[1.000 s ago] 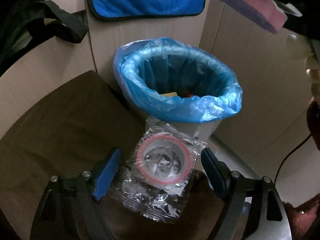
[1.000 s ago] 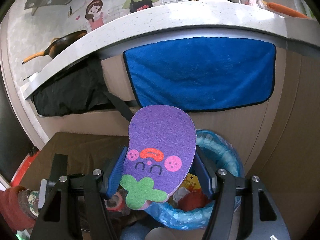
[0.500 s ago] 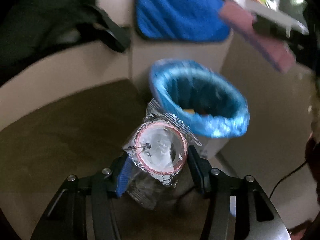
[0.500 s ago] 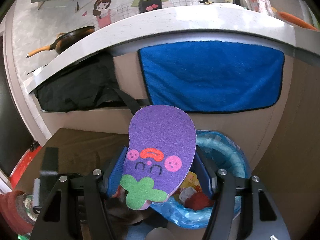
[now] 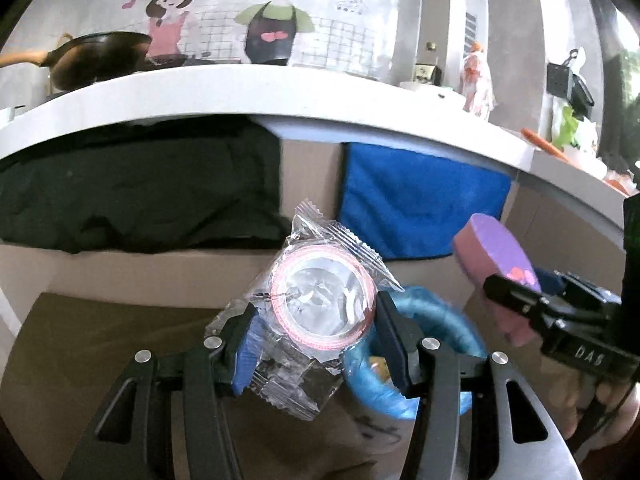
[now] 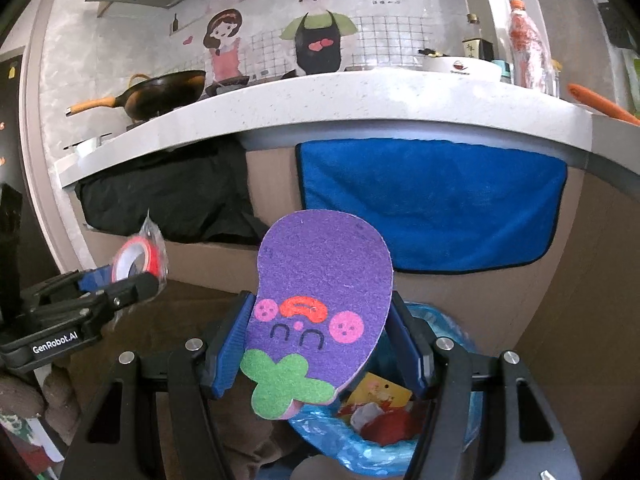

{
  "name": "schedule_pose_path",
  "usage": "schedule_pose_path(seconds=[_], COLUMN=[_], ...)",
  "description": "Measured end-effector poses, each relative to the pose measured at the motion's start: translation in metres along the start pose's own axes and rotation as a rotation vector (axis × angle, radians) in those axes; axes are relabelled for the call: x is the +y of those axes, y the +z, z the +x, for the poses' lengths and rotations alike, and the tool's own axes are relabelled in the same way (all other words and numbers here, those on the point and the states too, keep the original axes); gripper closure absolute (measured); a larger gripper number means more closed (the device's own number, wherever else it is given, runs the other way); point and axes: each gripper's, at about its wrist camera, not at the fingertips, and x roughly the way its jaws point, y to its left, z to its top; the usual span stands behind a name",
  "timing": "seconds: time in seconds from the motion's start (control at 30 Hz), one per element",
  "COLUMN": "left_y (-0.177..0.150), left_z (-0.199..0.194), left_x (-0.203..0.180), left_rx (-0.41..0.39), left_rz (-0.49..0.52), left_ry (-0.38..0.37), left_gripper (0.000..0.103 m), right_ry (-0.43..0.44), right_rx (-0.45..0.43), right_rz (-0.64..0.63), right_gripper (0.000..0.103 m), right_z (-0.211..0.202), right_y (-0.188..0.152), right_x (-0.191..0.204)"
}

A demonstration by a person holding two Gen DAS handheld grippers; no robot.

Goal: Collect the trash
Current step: 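Carry the tape roll and purple sponge over the blue bin and open both grippers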

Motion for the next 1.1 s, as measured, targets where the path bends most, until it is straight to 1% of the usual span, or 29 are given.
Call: schedule_pose_path(seconds=[0.1, 0.2, 0.47, 0.63, 0.87, 0.97, 1.0, 1.07, 1.1], left_y=[-0.003, -0.007, -0.027, -0.038, -0.043, -0.046, -0.046, -0.048, -0.048], left_z=[0.014, 0.029, 0.087, 0.116, 0.147, 0.158, 0.161, 0.169, 0.171], left_x=[-0.016, -0.03, -0.055, -0.062, -0.061, -0.057, -0.056, -0.05, -0.048], left_rx=[0.006, 0.03, 0.138, 0.189, 0.246, 0.27, 0.278, 0.297, 0.302], left_rz=[-0.006, -0.024, -0.048, -0.039, -0.041, -0.058, -0.068, -0.107, -0.123], left_ry=[-0.015, -0.03, -0.058, -0.061, -0.079, -0.104, -0.124, -0.182, -0.196], left_gripper=[0.049, 0.049, 0.049, 0.049, 0.049, 0.049, 0.049, 0.045, 0.041], right_ry=[-0.02, -0.043, -0.059, -0.061, -0.045, -0.04, -0.042, -0.043, -0.038], right_rx=[-0.006, 0.003, 0.064, 0.106, 0.163, 0.183, 0.186, 0.196, 0.199], right_rz=[0.005, 0.015, 0.079, 0.116, 0.16, 0.169, 0.172, 0.18, 0.187], right_gripper=[0.042, 0.041, 0.041, 0.041, 0.041, 0.04, 0.039, 0.039, 0.038], right_z=[-0.004, -0.004, 0.012, 0.032, 0.065, 0.077, 0.079, 0.084, 0.087], right_y=[0.001, 0.0, -0.021, -0.033, -0.044, -0.048, -0.049, -0.051, -0.052], right_x=[-0.012, -0.029, -0.074, -0.096, -0.115, -0.118, -0.118, -0.12, -0.121])
